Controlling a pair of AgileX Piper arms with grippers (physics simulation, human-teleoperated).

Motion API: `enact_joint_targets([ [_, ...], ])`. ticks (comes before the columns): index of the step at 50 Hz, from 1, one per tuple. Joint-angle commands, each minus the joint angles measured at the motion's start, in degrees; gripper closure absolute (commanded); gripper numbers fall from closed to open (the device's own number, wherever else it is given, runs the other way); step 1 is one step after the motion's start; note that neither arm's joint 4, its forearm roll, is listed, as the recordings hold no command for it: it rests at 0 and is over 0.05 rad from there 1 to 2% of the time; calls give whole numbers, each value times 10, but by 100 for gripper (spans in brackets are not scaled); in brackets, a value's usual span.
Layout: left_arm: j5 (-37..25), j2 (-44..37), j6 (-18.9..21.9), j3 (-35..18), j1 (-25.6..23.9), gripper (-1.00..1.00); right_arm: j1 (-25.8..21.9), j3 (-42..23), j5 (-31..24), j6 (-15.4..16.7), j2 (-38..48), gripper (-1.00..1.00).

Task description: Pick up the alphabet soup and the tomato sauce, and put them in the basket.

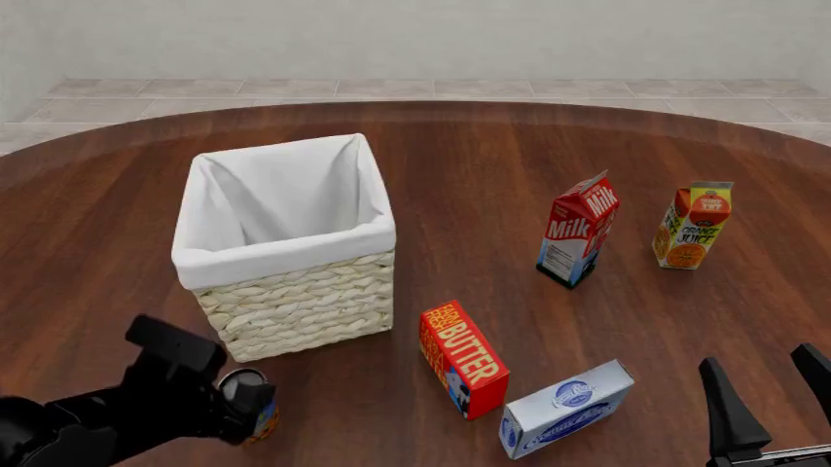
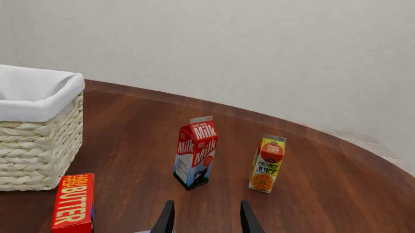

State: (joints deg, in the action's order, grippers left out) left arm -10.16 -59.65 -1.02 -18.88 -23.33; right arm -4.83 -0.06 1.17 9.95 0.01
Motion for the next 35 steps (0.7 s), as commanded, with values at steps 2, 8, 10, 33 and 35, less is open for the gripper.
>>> enact_joint_targets([
  [2,12,-3,-3,12,2,-100,0,0,0,0,0,-100],
  [8,19,-6,-4,16,4,-100,0,0,0,1,0,-100],
  [10,23,-9,-5,17,4,-100,0,0,0,1,0,-100],
  [33,41,-27,-4,20,12,-100,0,0,0,0,0,-100],
  [35,44,-28,-5,22,11,-100,0,0,0,0,0,-100],
])
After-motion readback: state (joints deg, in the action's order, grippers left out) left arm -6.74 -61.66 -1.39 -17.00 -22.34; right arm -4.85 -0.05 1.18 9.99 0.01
